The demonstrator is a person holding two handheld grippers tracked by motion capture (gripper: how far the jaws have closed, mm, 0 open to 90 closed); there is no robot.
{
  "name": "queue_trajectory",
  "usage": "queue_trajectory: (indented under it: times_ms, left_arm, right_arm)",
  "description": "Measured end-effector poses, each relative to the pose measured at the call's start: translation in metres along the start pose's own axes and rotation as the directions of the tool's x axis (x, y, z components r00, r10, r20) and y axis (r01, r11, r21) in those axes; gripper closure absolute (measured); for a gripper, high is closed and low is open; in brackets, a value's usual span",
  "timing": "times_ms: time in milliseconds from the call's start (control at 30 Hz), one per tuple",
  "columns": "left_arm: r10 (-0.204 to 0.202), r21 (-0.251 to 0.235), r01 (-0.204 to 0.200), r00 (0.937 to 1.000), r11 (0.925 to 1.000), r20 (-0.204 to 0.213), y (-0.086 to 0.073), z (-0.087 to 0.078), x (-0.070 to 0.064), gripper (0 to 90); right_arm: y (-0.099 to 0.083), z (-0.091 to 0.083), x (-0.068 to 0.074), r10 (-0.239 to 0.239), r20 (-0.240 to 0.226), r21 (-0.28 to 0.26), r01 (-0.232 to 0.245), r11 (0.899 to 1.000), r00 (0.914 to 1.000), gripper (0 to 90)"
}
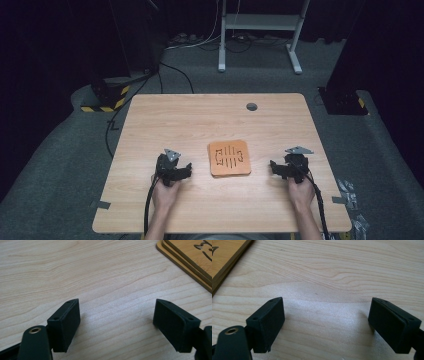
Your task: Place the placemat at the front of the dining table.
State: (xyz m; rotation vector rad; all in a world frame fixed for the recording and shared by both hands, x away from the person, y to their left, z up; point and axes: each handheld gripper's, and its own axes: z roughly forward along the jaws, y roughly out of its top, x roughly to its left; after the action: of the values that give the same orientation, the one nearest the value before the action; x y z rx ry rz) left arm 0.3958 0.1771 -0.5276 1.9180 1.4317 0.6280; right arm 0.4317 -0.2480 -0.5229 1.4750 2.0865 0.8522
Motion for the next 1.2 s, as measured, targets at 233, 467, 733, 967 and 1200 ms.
queue_trajectory:
  times_ms: [233, 467, 733, 967, 1200]
  left_arm:
    - [0.001, 0.000, -0.001, 1.0000, 1.0000, -0.003, -0.0006, -0.0008, -0.0002, 21.5]
    - [0.000, 0.002, 0.000, 1.0000, 1.0000, -0.003, -0.0010, -0.0012, -0.0005, 21.4]
    - [0.001, 0.002, -0.001, 1.0000, 1.0000, -0.002, -0.0008, -0.0010, -0.0004, 21.4]
    - [0.003, 0.004, -0.003, 1.0000, 1.0000, -0.002, -0.0011, -0.0016, -0.0016, 21.2]
    - [0.010, 0.007, -0.010, 0.9999, 0.9999, -0.003, -0.0004, -0.0028, -0.0047, 24.3]
  right_arm:
    - [-0.0011, -0.0001, 0.0013, 0.012, 0.012, -0.009, -0.012, 1.000, 0.9999, 13.4]
    - [-0.0013, -0.0015, 0.0011, 0.013, 0.008, 0.007, -0.013, 1.000, 0.9999, 12.8]
    - [-0.0013, -0.0007, 0.0011, 0.016, 0.020, -0.003, -0.016, 1.000, 0.9997, 12.6]
    - [-0.0013, -0.0005, 0.0008, 0.013, 0.021, -0.006, -0.013, 1.000, 0.9997, 12.5]
    - [-0.0013, -0.0004, 0.0008, 0.012, 0.021, -0.006, -0.012, 1.000, 0.9997, 12.6]
